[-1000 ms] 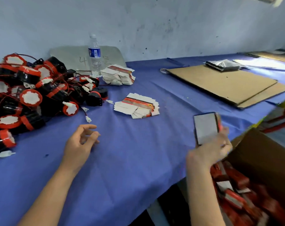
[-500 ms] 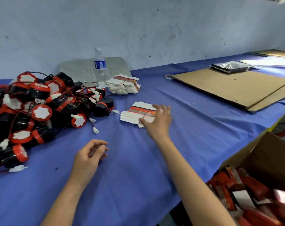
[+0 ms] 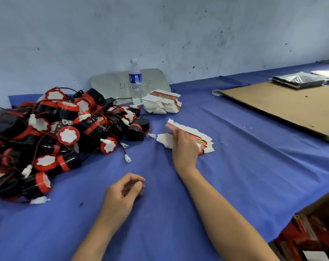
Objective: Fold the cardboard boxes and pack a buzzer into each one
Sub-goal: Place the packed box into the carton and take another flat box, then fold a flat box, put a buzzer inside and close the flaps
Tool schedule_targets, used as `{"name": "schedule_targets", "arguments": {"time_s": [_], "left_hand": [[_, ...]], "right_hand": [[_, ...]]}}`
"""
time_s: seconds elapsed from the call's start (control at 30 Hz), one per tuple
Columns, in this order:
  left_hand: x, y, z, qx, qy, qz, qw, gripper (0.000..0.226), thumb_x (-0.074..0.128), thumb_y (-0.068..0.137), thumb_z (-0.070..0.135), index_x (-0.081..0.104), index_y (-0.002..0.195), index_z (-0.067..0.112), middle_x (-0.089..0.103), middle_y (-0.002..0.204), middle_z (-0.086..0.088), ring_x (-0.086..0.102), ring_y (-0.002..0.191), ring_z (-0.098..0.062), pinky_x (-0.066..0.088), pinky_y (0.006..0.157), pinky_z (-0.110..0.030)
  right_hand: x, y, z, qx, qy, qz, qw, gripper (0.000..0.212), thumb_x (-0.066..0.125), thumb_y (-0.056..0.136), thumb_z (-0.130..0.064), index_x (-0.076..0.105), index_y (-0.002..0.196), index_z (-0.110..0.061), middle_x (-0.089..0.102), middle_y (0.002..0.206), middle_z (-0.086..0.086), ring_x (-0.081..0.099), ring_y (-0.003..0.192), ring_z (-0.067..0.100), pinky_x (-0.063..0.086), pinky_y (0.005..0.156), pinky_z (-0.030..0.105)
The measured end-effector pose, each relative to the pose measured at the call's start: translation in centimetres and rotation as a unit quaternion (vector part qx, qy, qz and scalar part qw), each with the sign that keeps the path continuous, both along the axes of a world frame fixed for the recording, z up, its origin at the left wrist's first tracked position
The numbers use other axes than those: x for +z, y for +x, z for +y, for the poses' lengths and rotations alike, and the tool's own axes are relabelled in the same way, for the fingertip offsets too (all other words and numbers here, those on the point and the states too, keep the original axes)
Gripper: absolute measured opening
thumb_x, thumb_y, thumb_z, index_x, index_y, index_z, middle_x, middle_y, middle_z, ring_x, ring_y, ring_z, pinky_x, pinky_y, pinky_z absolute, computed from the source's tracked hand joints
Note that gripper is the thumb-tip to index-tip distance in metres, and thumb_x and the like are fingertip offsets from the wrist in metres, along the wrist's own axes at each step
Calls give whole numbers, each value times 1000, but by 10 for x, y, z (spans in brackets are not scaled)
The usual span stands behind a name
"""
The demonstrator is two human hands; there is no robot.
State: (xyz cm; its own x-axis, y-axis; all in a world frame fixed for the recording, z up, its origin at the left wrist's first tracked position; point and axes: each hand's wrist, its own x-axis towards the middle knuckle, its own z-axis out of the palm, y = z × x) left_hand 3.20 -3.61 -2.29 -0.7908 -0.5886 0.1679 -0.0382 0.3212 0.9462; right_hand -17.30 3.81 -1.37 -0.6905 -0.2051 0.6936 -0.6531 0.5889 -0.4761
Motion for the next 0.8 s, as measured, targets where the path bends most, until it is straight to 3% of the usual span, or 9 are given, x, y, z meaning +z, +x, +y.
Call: {"name": "schedule_targets", "arguments": {"time_s": [0.1,0.17,0.23,0.33,0.5,0.57,0.67,0.73,0.8], "left_hand": [[-1,0,0,4,-5,-7,1000,22,59,93,4,69,82,20,71,79,1,66,68,-11,51,67,-16],[-1,0,0,1,-1,-10,1000,24,59,93,4,69,82,23,71,79,2,66,69,-11,51,68,-16],[-1,-1,-1,-1,-1,-11,1000,25,59,93,4,69,81,24,70,79,2,66,69,-11,51,68,-16],[1,0,0,-1,-14,-9,1000,25,59,93,4,69,81,24,71,79,3,66,70,-11,51,69,-16],[-1,0,0,7,-23,-17,1000,24,58,93,5,69,82,23,71,80,4,67,70,-10,51,69,-16],[-1,0,0,5,-22,-16,1000,24,57,94,5,69,82,23,71,79,4,66,69,-10,51,69,-16],[-1,-2,1,20,1,6,1000,24,57,94,4,69,86,23,71,81,-1,65,68,-12,51,66,-16],[4,-3,1,43,61,60,995,16,61,92,16,66,104,24,72,92,-5,68,73,-15,53,67,-19],[9,-3,-1,44,170,132,976,54,68,80,50,54,127,27,71,107,-2,70,86,-21,57,73,-26]], "right_hand": [[14,7,9,61,-229,60,970,31,47,83,8,64,105,-4,70,95,10,57,88,22,42,78,19],[22,11,13,102,-278,84,951,30,41,83,-2,58,107,-10,60,94,1,51,88,18,36,82,5],[23,14,12,133,-264,78,952,29,37,84,-5,57,105,-5,55,96,1,50,90,22,39,87,14],[13,15,7,142,-230,-12,963,23,43,84,7,59,98,1,59,97,5,54,97,28,45,94,48],[-1,-7,7,-17,-182,-193,964,32,46,75,14,63,83,-11,61,114,-2,40,119,28,30,90,29],[-1,-12,12,-30,-240,-251,937,38,40,77,18,59,77,-15,53,126,-5,39,120,24,29,89,20],[10,-11,16,68,-364,-295,881,46,34,78,23,52,69,-19,49,129,-5,51,117,15,38,82,12],[16,-6,16,208,-412,-338,820,47,37,80,24,50,66,-19,54,126,-4,56,109,17,48,80,25],[18,2,12,396,-396,-401,725,48,40,83,23,53,60,-17,64,119,1,62,102,26,52,77,36]]}}
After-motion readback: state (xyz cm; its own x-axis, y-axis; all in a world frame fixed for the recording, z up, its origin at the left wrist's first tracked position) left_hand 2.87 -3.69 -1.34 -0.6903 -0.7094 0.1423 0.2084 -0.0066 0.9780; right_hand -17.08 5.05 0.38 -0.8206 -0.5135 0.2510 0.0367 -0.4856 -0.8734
